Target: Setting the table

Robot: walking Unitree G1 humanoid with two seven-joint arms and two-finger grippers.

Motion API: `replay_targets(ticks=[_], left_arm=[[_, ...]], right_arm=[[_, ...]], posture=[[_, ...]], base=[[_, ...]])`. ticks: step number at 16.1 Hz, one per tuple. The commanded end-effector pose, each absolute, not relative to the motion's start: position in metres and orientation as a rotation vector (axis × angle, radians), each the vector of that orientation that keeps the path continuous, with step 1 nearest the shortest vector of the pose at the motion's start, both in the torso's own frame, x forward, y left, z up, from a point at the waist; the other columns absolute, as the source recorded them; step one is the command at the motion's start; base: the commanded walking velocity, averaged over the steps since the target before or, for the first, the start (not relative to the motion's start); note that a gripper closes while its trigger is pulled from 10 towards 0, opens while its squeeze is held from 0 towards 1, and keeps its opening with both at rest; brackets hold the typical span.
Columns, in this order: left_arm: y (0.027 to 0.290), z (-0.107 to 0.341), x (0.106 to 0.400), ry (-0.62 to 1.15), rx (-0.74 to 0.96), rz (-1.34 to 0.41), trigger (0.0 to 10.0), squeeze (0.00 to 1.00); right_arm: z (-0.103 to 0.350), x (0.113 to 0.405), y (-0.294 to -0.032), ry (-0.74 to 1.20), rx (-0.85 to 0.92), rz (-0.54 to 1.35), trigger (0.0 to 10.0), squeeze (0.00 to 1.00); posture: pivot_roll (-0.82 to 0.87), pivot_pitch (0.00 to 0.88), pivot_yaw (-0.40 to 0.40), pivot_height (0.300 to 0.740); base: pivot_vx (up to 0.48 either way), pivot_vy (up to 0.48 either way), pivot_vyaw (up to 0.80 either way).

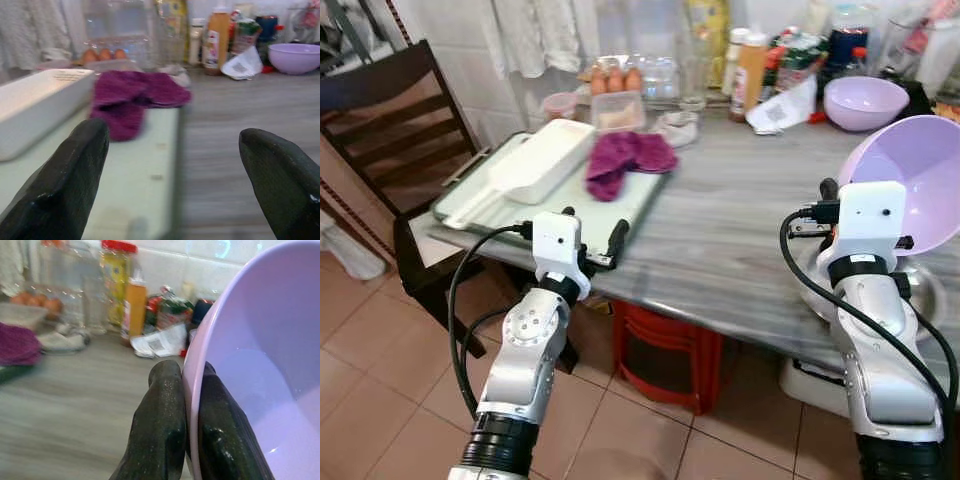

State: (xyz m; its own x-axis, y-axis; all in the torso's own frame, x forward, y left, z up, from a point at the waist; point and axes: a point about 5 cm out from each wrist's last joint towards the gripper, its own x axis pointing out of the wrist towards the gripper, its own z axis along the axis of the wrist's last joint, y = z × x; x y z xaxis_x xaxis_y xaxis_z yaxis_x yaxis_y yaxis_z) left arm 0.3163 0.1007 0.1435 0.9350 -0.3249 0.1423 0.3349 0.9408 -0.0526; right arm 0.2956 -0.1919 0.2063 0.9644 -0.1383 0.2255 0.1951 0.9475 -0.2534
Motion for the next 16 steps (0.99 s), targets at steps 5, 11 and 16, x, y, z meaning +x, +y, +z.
replay_targets(ticks=[5,11,16], left_arm=[[0.099,0.143,0.314,-0.132,-0.064,-0.356,10.0,0.00],[0.107,0.143,0.312,-0.143,-0.011,-0.366,10.0,0.00],[0.111,0.143,0.294,-0.168,0.079,-0.621,10.0,0.00]], right_arm=[[0.214,0.296,-0.188,-0.249,-0.281,-0.163,10.0,0.00],[0.211,0.297,-0.186,-0.240,-0.284,-0.146,10.0,0.00],[0.210,0.306,-0.184,-0.214,-0.283,-0.077,10.0,0.00]], posture=[[-0.28,0.077,0.106,0.740],[-0.27,0.077,0.107,0.740],[-0.25,0.078,0.104,0.740]], base=[[0.000,-0.197,0.00],[0.000,0.000,0.00],[0.000,0.000,0.00]])
